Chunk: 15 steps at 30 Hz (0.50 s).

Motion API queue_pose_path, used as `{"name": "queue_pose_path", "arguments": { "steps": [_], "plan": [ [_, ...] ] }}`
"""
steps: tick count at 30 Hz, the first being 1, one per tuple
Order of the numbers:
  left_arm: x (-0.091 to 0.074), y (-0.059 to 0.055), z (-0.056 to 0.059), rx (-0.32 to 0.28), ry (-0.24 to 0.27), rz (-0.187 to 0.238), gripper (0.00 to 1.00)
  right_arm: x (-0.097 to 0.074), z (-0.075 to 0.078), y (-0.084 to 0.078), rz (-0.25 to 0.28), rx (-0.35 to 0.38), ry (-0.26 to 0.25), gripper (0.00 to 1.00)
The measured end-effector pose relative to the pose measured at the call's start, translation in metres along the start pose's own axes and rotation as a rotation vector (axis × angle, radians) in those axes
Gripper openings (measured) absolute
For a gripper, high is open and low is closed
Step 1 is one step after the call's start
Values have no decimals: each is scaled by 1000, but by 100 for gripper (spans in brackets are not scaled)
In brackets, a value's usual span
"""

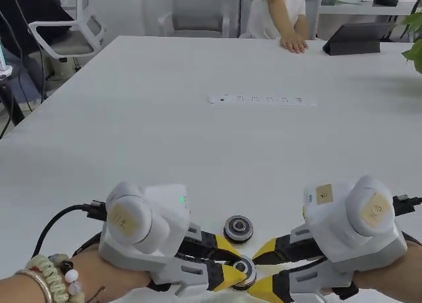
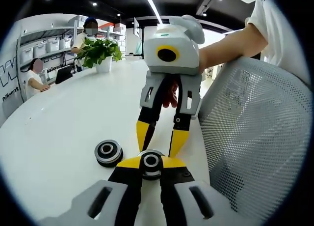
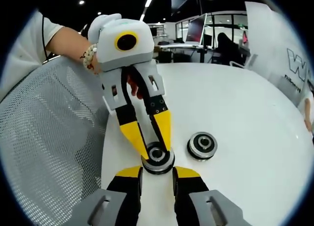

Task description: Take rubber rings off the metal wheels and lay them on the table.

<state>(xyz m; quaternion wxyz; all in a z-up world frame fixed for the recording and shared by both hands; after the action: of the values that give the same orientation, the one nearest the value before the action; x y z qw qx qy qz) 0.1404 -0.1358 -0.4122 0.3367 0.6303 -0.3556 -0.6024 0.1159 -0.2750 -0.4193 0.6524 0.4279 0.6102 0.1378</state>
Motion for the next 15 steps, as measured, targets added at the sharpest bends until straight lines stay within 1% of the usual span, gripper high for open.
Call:
{"name": "queue_pose_path", "arguments": {
  "steps": [1,5,6,9,11,15],
  "plan": [
    [0,1,1,32,3,-3,8,0,0,0,3,4,0,22],
    [1,1,1,27,3,-3,8,1,1,1,18,16,-5,22],
    [0,1,1,30,3,-3,8,1,1,1,17,24,-4,22],
    [1,1,1,29,5,-1,8,2,1,0,16,18,-4,22],
    [1,1,1,29,7,0,8,1,2,1,10,-14,-4,21],
    [1,1,1,30,7,-1,8,0,0,3,3,-47,-4,20]
  ]
}}
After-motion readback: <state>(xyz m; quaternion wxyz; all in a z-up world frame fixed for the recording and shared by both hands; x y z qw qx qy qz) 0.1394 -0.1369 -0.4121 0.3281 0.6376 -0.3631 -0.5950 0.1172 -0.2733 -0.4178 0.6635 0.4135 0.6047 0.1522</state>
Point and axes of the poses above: the centre of the closed fingertips' face, and the gripper's own axes: x roughly forward along the fingers, z roughly to its right, y roughly out of its top, the point moved 9 cm from there along -x, roughly backward along the fingers, and after that the axes turned 3 degrees about x, right-handed, at the moved point
